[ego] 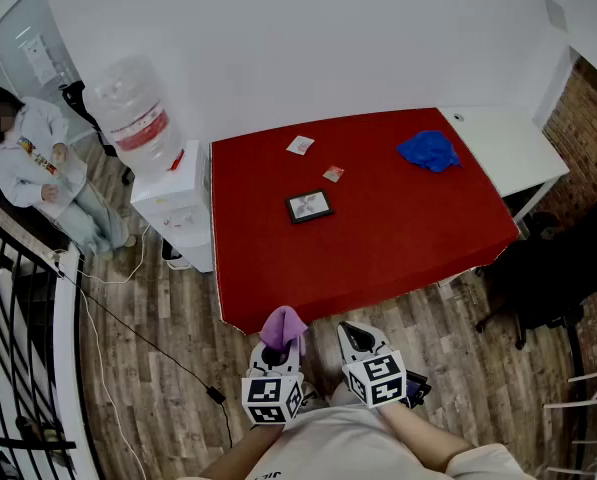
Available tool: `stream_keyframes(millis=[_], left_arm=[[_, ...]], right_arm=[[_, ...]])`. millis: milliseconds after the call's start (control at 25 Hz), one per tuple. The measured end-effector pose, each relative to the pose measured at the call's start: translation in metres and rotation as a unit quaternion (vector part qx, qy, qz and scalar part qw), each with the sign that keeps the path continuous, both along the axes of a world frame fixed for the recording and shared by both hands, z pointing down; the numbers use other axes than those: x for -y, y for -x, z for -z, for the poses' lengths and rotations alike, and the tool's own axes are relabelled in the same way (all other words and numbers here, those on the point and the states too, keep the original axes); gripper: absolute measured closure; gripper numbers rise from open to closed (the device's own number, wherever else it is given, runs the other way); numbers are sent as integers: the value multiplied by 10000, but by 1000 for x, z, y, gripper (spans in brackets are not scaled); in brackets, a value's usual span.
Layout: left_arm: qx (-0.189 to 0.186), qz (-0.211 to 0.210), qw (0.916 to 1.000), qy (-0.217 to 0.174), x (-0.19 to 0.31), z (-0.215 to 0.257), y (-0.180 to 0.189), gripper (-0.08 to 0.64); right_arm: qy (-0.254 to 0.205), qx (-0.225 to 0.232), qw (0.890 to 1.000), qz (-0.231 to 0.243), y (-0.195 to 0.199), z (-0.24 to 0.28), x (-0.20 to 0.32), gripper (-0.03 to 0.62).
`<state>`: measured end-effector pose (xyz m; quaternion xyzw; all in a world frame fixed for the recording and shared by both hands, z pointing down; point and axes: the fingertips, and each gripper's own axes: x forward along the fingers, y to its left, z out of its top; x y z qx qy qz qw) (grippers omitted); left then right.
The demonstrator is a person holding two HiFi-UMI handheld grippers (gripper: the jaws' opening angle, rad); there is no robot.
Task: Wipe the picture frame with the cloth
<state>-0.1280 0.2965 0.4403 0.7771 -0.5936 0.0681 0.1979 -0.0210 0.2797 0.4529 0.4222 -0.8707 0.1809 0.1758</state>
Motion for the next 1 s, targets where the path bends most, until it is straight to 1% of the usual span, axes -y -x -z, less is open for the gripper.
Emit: stream_keyframes(millis=[200,400,560,800,1000], left_arm=[[-20,-42,10000,41,0,-2,-1,497],[-23,49,9999,95,24,-8,3,497],[-17,158,9998,134,57,-11,4,497],[3,369,9992,125,129,-11,0,497],[25,535,9985,103,178,-9,-7,497]], right_arm=[[-8,65,10000,16,7,3,2,588],[77,102,9999,27,4,-6,29,588],[61,103,9999,116,3,-7,68,588],[11,66,9992,389,0,-7,145,588],[-33,62,9984,563,-5,-4,199,588]])
